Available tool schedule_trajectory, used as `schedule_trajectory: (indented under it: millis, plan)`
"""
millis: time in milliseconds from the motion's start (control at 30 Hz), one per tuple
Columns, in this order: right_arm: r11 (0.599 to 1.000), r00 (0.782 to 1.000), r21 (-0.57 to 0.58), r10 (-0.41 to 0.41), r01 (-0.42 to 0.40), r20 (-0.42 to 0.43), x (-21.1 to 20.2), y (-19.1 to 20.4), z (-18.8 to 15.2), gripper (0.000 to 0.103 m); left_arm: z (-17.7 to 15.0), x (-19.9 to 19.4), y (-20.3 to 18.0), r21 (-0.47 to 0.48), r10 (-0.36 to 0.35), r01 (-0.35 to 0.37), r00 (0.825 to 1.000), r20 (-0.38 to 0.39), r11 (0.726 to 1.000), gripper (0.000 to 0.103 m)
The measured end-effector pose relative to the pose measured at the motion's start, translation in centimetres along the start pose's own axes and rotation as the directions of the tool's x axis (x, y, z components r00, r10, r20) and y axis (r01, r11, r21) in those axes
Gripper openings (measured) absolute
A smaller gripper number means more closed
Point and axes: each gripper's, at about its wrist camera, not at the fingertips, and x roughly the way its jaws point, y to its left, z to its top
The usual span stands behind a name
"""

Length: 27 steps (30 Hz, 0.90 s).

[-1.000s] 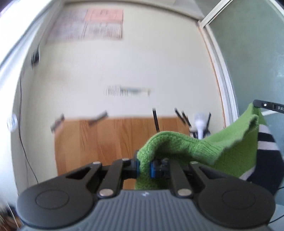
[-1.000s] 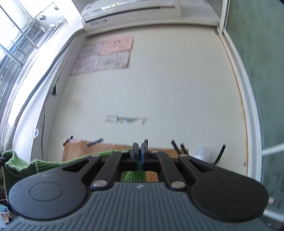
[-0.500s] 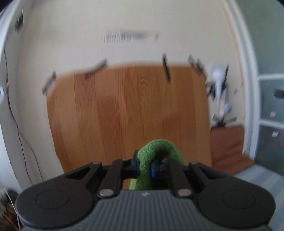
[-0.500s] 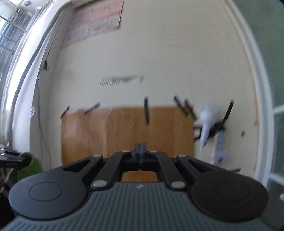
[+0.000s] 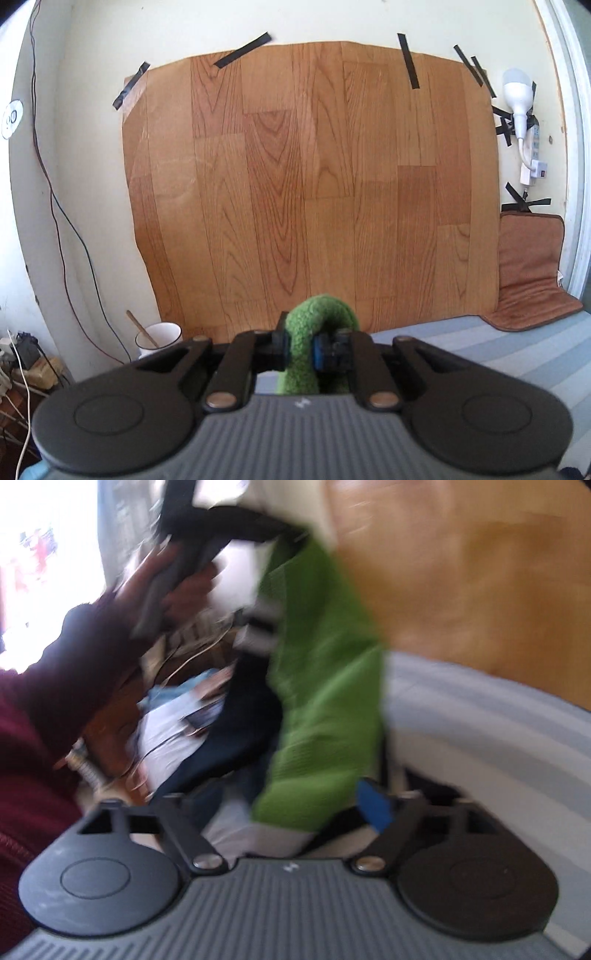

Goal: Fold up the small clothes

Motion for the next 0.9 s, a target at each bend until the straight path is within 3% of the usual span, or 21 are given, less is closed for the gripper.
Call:
schedule_trajectory:
  millis: [33, 100, 133, 167, 233, 267, 367, 467, 533, 600, 633, 667, 700, 733, 767, 800, 900]
  plan:
    - [0.999, 0.999, -0.037, -0.022, 0.021, -0.028, 0.9, 0.6, -0.3, 0.082, 0.2, -0.2, -0.1, 0.003, -0.003, 0.003, 1.0, 0.004, 1.0, 0.01]
    - [0.985, 0.988, -0.125, -0.13, 0.119, -0.084, 2.7, 0.8, -0.7, 0.015, 0.2, -0.4, -0.1, 0.003, -0.007, 0.007, 1.0, 0.009, 1.0, 0.01]
    - [0.981, 0.981, -0.123, -0.161, 0.148, -0.111, 2.7, 0.1, -0.7, 0.014, 0.3, -0.5, 0.0, 0.002, -0.01, 0.01, 1.0, 0.01, 1.0, 0.01]
    - [0.984, 0.982, -0.074, -0.17, 0.164, -0.087, 1.7, -1.1, -0.2, 0.014, 0.4, -0.5, 0.1, 0.0, -0.008, 0.008, 1.0, 0.014, 1.0, 0.01]
    - [0.974, 0.973, 0.003, -0.228, 0.228, 0.015, -1.6, -3.5, 1.7, 0.014, 0.6, -0.3, 0.5, -0.004, -0.006, 0.006, 1.0, 0.024, 1.0, 0.01]
    - [0.957, 0.955, 0.022, -0.29, 0.289, 0.07, -3.3, -4.6, 2.9, 0.013, 0.8, -0.1, 0.6, -0.009, -0.007, 0.007, 1.0, 0.03, 1.0, 0.01]
    - [0.893, 0.874, 0.089, -0.451, 0.442, 0.181, -7.5, -8.6, 6.9, 0.011, 2.1, 2.2, 0.5, -0.037, -0.013, 0.015, 0.999, 0.041, 0.999, 0.01]
    - [0.825, 0.802, 0.154, -0.565, 0.544, 0.194, -7.3, -14.7, 11.3, 0.01, 4.3, 7.6, -0.6, -0.09, -0.02, 0.022, 0.999, 0.027, 0.996, 0.01]
    - [0.736, 0.714, 0.169, -0.677, 0.655, 0.18, -4.8, -19.4, 13.3, 0.012, 4.9, 12.1, -1.9, -0.124, 0.025, -0.023, 1.0, 0.017, 0.992, 0.013]
    - [0.616, 0.613, 0.141, -0.787, 0.775, 0.071, -1.2, -23.4, 13.7, 0.021, 4.0, 16.1, -3.1, -0.084, 0.071, -0.076, 0.996, -0.061, 0.993, 0.017]
    - [0.583, 0.593, 0.176, -0.805, 0.793, -0.002, -0.8, -24.7, 13.1, 0.021, 3.1, 17.1, -3.1, -0.092, 0.08, -0.092, 0.989, -0.128, 0.991, 0.017]
    - [0.607, 0.631, 0.239, -0.775, 0.758, -0.033, -0.9, -25.2, 12.5, 0.021, 2.0, 17.1, -2.8, -0.111, 0.036, -0.055, 0.985, -0.17, 0.992, 0.017]
    - [0.664, 0.698, 0.298, -0.716, 0.686, -0.01, -1.9, -24.9, 11.2, 0.028, 0.7, 16.1, -2.3, -0.121, -0.017, -0.004, 0.985, -0.172, 0.993, 0.017]
    - [0.708, 0.745, 0.329, -0.667, 0.624, 0.022, -3.0, -24.3, 9.7, 0.036, -0.5, 14.6, -1.9, -0.117, -0.033, 0.014, 0.986, -0.162, 0.993, 0.017]
    - [0.728, 0.766, 0.341, -0.642, 0.594, 0.036, -3.7, -23.4, 8.0, 0.053, -1.6, 12.9, -1.5, -0.111, -0.04, 0.023, 0.988, -0.151, 0.994, 0.017]
    - [0.739, 0.778, 0.345, -0.627, 0.579, 0.04, -4.1, -22.3, 6.4, 0.059, -2.7, 11.0, -1.1, -0.107, -0.06, 0.044, 0.988, -0.142, 0.993, 0.02]
    - [0.791, 0.831, 0.319, -0.557, 0.523, 0.018, -3.9, -19.5, 3.2, 0.059, -6.1, 5.6, -0.4, -0.117, -0.149, 0.133, 0.978, -0.147, 0.984, 0.036]
